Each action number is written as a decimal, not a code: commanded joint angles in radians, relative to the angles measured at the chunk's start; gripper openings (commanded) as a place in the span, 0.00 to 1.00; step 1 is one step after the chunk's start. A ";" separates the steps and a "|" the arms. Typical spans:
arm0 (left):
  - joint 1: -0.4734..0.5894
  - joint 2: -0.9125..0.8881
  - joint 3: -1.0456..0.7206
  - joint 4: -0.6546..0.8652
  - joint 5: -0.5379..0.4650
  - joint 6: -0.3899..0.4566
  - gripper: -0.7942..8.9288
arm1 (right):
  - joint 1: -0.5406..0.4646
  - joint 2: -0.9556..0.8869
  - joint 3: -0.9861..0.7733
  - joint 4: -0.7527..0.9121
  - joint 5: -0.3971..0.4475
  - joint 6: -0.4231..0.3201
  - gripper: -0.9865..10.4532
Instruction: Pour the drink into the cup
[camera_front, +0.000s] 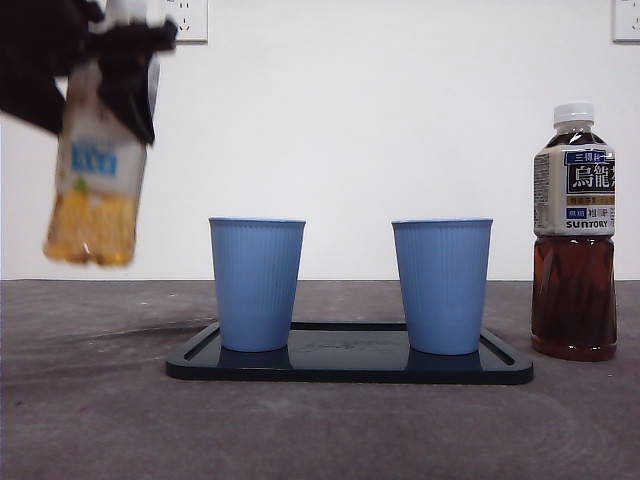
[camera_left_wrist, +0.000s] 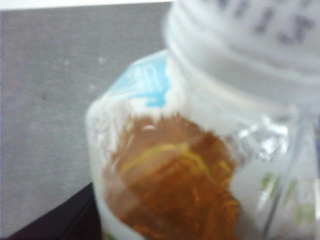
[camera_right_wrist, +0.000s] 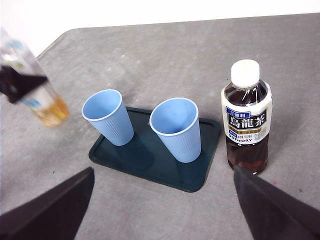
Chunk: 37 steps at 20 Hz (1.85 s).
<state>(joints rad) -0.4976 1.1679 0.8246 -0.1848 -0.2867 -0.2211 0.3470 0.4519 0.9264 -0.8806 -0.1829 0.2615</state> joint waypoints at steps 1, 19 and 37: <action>0.009 0.041 -0.048 0.167 0.005 -0.020 0.30 | 0.005 0.002 0.008 0.012 -0.001 -0.012 0.48; 0.020 0.232 -0.091 0.346 0.056 -0.061 0.32 | 0.005 0.003 0.008 0.012 0.000 -0.008 0.48; -0.010 -0.245 -0.087 -0.009 0.210 -0.058 0.62 | 0.005 0.003 0.008 0.013 -0.001 -0.003 0.48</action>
<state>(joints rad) -0.5022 0.9226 0.7193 -0.1951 -0.0929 -0.2764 0.3470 0.4519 0.9264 -0.8799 -0.1841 0.2596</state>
